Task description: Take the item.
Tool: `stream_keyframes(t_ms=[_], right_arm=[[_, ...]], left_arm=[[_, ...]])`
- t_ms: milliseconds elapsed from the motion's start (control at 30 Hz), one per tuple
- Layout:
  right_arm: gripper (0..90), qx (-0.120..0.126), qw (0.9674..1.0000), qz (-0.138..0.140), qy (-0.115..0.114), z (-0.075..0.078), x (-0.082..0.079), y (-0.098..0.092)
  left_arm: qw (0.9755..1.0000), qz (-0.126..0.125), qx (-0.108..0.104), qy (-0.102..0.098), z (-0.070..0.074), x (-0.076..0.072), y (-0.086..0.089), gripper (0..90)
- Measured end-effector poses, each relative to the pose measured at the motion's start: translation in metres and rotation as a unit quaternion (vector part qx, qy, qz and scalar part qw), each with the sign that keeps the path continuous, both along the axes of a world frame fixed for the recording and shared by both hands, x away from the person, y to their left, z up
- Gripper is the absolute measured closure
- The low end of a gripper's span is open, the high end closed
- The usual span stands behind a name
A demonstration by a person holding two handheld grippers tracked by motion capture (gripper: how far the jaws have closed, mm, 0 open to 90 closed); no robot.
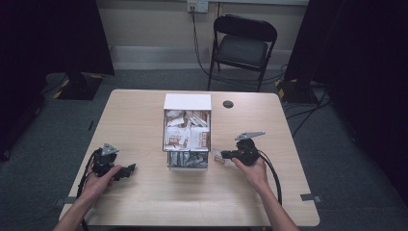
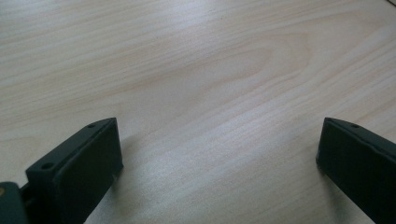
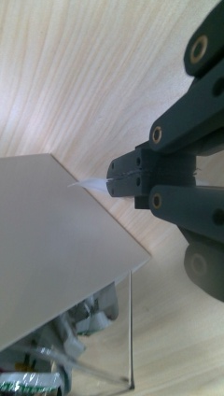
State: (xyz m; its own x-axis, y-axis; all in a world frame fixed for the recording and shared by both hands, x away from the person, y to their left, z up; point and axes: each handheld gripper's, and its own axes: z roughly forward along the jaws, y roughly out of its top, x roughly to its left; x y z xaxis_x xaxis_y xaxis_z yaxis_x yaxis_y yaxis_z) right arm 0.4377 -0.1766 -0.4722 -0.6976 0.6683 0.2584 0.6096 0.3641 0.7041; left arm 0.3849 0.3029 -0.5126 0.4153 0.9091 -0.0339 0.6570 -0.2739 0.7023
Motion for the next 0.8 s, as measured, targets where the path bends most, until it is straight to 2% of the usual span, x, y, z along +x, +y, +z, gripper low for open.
stream_keyframes(t_ms=[267,500,800], right_arm=[[90.0,-0.014,0.9998,-0.011,0.004,-0.01,0.003,-0.003],[89.7,-0.017,0.9997,-0.018,0.004,-0.015,0.006,-0.005],[81.7,-0.023,0.9991,-0.036,-0.003,-0.018,0.007,-0.006]], left_arm=[[1.0,-0.001,0.001,0.0,0.0,0.0,0.0,0.0],[1.0,-0.001,0.001,0.0,0.0,0.0,0.0,0.0],[1.0,-0.001,0.0,0.0,0.0,0.0,0.0,0.0]])
